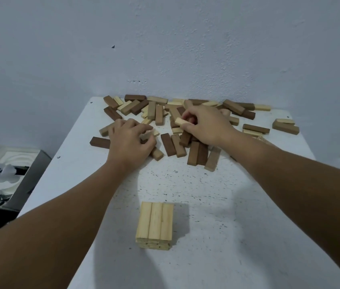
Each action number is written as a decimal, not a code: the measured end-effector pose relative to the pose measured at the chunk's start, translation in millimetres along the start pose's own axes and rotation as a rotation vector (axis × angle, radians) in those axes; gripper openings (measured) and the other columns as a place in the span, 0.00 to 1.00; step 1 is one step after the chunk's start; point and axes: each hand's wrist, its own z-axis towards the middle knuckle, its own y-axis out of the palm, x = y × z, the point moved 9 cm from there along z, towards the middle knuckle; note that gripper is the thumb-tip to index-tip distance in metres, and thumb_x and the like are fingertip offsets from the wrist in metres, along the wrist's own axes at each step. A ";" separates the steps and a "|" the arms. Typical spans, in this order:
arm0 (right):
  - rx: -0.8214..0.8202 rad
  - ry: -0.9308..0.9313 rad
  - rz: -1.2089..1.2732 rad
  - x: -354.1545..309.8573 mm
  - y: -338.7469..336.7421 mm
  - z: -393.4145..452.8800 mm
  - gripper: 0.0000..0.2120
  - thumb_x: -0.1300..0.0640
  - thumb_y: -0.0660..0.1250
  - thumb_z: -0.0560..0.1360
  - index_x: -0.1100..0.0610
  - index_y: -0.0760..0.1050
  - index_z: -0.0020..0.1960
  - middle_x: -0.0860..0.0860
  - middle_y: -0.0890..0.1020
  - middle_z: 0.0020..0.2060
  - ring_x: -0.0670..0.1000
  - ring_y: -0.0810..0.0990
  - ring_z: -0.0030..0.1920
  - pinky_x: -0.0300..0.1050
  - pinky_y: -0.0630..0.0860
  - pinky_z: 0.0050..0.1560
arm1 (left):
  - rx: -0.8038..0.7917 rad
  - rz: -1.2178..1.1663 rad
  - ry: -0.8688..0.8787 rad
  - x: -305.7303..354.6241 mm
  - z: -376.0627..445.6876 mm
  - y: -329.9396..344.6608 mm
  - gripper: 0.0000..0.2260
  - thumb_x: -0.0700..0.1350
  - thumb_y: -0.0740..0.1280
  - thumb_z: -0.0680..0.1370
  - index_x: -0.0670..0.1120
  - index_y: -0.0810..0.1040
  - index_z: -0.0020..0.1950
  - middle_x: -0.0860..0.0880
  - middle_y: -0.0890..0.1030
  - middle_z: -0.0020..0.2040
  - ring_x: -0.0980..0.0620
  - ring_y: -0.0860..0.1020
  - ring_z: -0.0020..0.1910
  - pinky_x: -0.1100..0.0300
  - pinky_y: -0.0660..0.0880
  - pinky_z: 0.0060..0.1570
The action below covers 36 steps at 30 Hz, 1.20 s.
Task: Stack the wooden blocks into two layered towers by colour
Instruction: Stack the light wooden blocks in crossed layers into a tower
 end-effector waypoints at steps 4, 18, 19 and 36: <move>-0.044 -0.050 -0.142 -4.9 0.8 -10.7 0.11 0.41 0.65 0.78 0.40 0.81 0.57 0.39 0.72 0.43 0.48 0.74 0.56 0.57 0.60 0.62 | -0.024 0.004 -0.021 0.6 -0.1 1.4 0.13 0.57 0.66 0.78 0.54 0.86 0.54 0.53 0.78 0.48 0.45 0.69 0.60 0.54 0.54 0.58; 0.090 -0.077 -0.105 -21.2 2.8 -9.4 0.11 0.38 0.66 0.79 0.41 0.81 0.55 0.41 0.79 0.47 0.48 0.76 0.53 0.54 0.60 0.59 | 0.002 -0.010 -0.043 -2.3 1.9 -2.3 0.08 0.54 0.68 0.81 0.53 0.84 0.54 0.53 0.79 0.50 0.44 0.70 0.60 0.52 0.58 0.60; 0.086 -0.091 -0.108 -28.3 7.3 -7.3 0.11 0.38 0.66 0.79 0.41 0.81 0.55 0.41 0.79 0.47 0.48 0.76 0.54 0.55 0.60 0.59 | 0.027 -0.006 -0.032 -2.0 1.0 -4.0 0.07 0.52 0.68 0.81 0.52 0.84 0.55 0.52 0.79 0.51 0.43 0.70 0.60 0.51 0.59 0.59; -0.059 -0.242 -0.482 -79.8 51.9 31.1 0.16 0.55 0.59 0.79 0.49 0.75 0.65 0.52 0.76 0.58 0.55 0.72 0.51 0.57 0.59 0.58 | 0.125 -0.012 -0.174 -19.4 3.5 -11.4 0.07 0.49 0.62 0.85 0.52 0.79 0.59 0.53 0.82 0.56 0.47 0.70 0.60 0.54 0.57 0.58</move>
